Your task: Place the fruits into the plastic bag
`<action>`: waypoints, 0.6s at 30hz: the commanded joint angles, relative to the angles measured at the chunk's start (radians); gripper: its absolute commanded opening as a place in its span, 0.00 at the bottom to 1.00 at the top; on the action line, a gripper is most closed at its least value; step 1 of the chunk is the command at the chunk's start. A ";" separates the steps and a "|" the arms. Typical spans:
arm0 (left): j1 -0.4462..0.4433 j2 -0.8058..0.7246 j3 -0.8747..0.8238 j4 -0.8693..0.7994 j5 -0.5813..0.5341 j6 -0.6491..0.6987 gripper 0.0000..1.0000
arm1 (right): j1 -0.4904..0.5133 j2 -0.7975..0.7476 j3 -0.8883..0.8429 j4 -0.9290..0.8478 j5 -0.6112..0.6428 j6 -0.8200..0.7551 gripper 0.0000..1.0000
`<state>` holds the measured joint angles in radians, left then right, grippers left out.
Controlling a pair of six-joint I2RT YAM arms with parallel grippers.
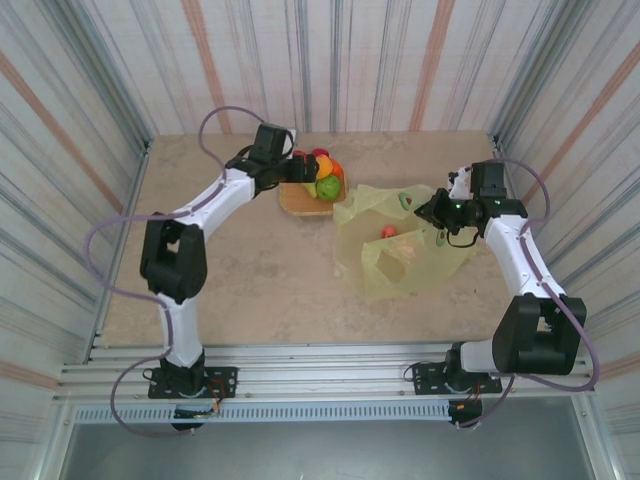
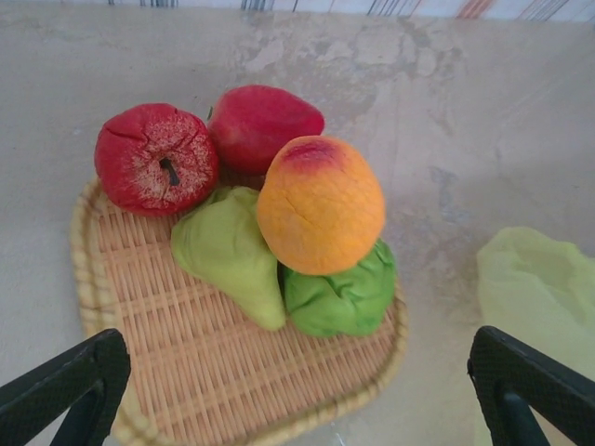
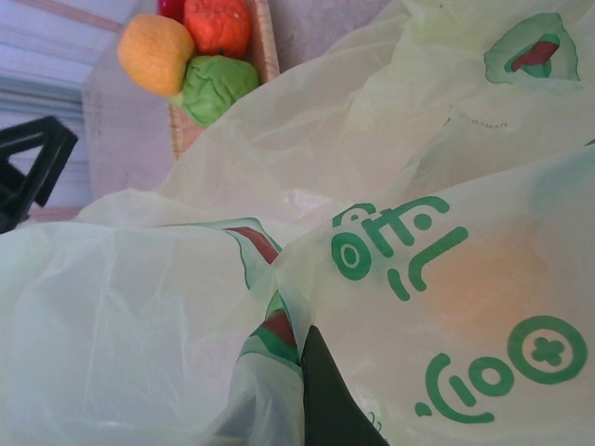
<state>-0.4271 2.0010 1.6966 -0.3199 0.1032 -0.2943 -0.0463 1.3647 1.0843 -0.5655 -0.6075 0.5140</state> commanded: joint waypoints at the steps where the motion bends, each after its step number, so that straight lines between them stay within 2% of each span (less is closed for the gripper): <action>1: -0.005 0.085 0.141 -0.110 -0.008 0.045 0.99 | -0.010 0.020 0.038 -0.002 -0.022 -0.016 0.00; 9: -0.006 0.309 0.430 -0.208 0.034 0.036 0.98 | -0.017 0.044 0.047 0.007 -0.034 -0.019 0.00; 18: -0.002 0.446 0.609 -0.253 0.107 0.026 0.93 | -0.018 0.056 0.050 0.013 -0.040 -0.014 0.00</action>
<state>-0.4271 2.4134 2.2490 -0.5278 0.1608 -0.2760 -0.0593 1.4094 1.1027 -0.5526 -0.6300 0.5137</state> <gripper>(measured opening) 0.944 0.048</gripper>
